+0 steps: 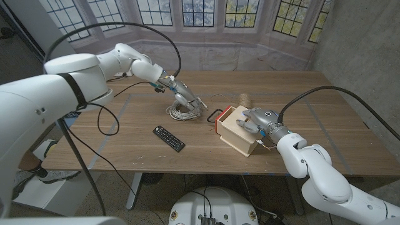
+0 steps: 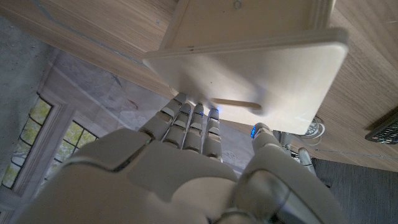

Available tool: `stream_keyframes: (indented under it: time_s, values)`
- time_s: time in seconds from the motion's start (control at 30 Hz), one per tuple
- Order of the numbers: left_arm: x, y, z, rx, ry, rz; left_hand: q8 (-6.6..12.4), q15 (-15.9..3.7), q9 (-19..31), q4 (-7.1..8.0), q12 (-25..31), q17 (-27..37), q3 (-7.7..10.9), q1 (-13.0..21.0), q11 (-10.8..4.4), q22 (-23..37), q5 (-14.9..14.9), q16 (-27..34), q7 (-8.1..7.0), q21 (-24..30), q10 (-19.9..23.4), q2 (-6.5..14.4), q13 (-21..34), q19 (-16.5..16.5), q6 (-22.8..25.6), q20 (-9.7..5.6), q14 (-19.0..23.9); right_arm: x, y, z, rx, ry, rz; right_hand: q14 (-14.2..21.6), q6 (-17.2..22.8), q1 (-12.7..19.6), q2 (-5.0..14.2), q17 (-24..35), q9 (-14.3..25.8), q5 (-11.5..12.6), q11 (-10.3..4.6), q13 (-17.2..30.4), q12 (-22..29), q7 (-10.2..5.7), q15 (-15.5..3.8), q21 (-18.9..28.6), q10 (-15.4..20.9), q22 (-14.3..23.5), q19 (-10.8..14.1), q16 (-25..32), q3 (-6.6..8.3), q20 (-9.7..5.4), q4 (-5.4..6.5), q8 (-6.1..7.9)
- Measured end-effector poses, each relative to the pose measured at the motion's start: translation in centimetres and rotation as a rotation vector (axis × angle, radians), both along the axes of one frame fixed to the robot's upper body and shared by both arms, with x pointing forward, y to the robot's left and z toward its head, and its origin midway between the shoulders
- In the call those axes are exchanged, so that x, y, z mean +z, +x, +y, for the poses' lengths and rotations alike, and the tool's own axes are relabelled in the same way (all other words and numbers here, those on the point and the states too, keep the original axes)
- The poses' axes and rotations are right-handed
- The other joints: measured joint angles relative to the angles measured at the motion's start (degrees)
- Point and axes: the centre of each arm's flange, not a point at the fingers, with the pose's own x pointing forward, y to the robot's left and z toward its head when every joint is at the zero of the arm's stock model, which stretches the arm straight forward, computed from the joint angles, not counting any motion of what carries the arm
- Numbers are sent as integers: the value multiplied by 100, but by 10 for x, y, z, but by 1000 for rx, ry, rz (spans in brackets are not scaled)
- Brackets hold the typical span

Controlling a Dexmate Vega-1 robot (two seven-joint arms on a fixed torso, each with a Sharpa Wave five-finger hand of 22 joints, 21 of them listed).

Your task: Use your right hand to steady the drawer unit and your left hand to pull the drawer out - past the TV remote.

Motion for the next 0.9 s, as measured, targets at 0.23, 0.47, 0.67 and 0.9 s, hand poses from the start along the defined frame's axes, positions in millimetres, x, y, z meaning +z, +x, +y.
stream_keyframes:
  time_s: [0.23, 0.47, 0.67, 0.9]
  values:
    - [7, -1, -1, -5, -6, -12, 0, 0, 0, 0, 0, 0, 0, 0, 0, 0, 0, 0, 0, 0, 0, 0, 0, 0, 0, 0, 0, 0, 1, 1, 3, 0, 0, 0, -1, 0, 0, 0, 0, 0, 0, 2, 0, 0, 0, 0, 0, 5, 0, 0, 16, 0, 16, -3]
    - [15, -4, -6, -14, -32, -10, 0, 0, 0, 0, 0, 0, 0, 0, 0, 0, 0, 0, 0, 0, 0, 0, 0, 0, 0, 0, 0, 1, 2, 0, 5, 2, 1, 29, -1, 0, 0, 1, -2, 0, 0, 0, 0, 0, -29, -3, 0, 5, -1, 0, 33, 0, -1, -4]
    - [21, -7, -8, -16, -40, 0, 0, 0, 0, 0, 0, 0, 0, 0, 0, 0, 0, 0, 0, 0, 0, 0, 0, 0, 0, 0, 0, 2, 4, 0, 8, 5, 1, 29, -2, 0, 0, 1, -3, 0, 0, 0, 0, -1, -29, -21, 0, 2, -2, 0, 32, 0, -1, -4]
    - [27, -10, -13, -17, -53, 11, 0, 0, 0, 0, 0, 0, 0, 0, 0, 0, 0, 0, -32, 0, 0, 0, 0, 0, -31, 0, 0, 4, 6, -1, 9, 15, -3, 29, -2, 0, 0, 1, -4, 0, 0, 0, 0, -1, -29, -33, 0, 1, -2, 0, 47, -1, -16, -4]
